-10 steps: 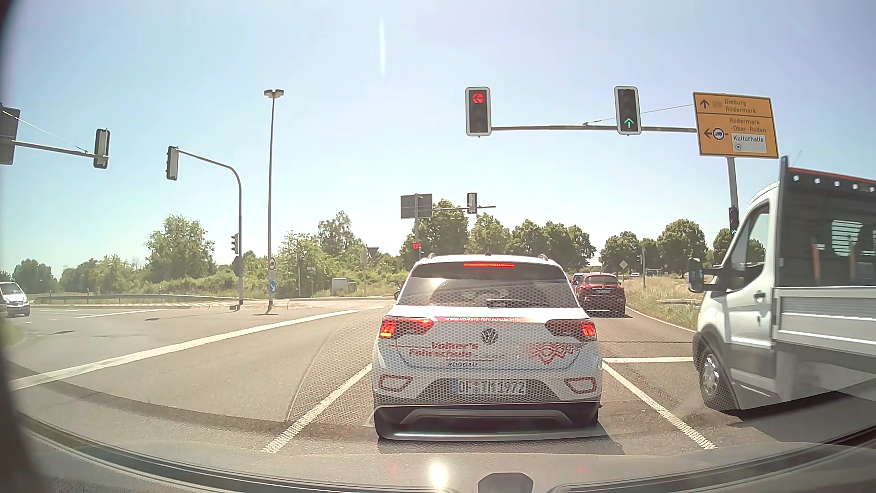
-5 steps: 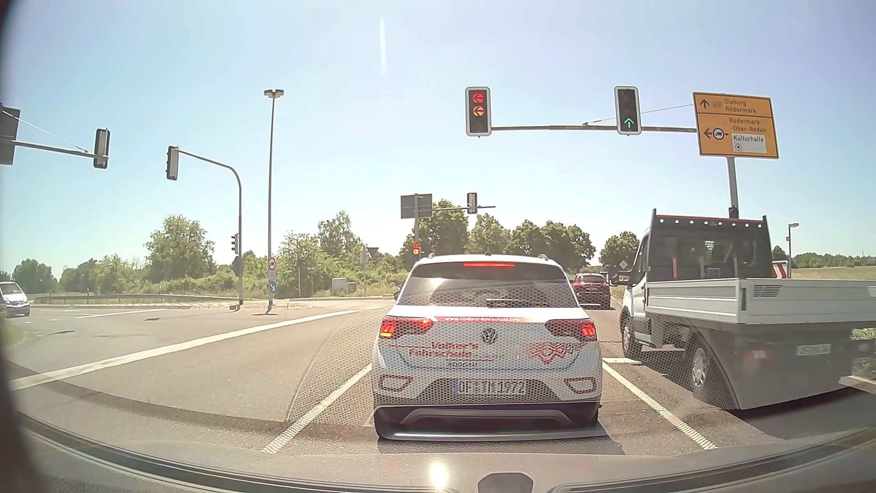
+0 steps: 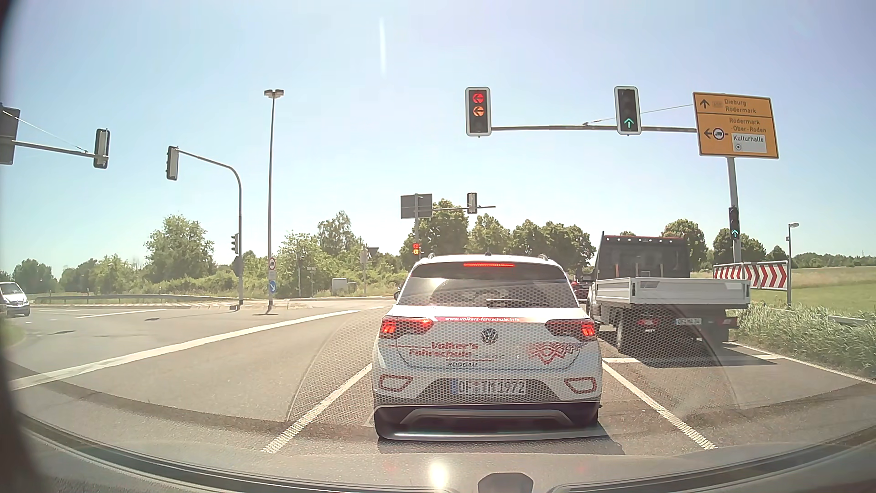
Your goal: Follow the waypoints while adhering to traffic rules and regulations
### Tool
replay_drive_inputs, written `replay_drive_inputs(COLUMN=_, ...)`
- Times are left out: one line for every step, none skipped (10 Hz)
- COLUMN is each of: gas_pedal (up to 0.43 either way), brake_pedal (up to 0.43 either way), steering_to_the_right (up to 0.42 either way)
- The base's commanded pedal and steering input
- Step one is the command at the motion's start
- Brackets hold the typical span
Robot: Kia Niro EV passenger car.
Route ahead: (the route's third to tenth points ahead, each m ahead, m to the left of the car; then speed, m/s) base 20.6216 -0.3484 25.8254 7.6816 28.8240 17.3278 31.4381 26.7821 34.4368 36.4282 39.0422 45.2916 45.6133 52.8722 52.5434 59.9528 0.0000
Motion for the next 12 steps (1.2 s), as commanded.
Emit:
replay_drive_inputs(gas_pedal=0.000, brake_pedal=0.329, steering_to_the_right=0.029)
replay_drive_inputs(gas_pedal=0.000, brake_pedal=0.329, steering_to_the_right=0.028)
replay_drive_inputs(gas_pedal=0.000, brake_pedal=0.329, steering_to_the_right=0.028)
replay_drive_inputs(gas_pedal=0.000, brake_pedal=0.329, steering_to_the_right=0.029)
replay_drive_inputs(gas_pedal=0.000, brake_pedal=0.329, steering_to_the_right=0.029)
replay_drive_inputs(gas_pedal=0.000, brake_pedal=0.329, steering_to_the_right=0.028)
replay_drive_inputs(gas_pedal=0.000, brake_pedal=0.329, steering_to_the_right=0.028)
replay_drive_inputs(gas_pedal=0.000, brake_pedal=0.329, steering_to_the_right=0.028)
replay_drive_inputs(gas_pedal=0.000, brake_pedal=0.329, steering_to_the_right=0.029)
replay_drive_inputs(gas_pedal=0.000, brake_pedal=0.329, steering_to_the_right=0.028)
replay_drive_inputs(gas_pedal=0.000, brake_pedal=0.329, steering_to_the_right=0.028)
replay_drive_inputs(gas_pedal=0.000, brake_pedal=0.329, steering_to_the_right=0.029)
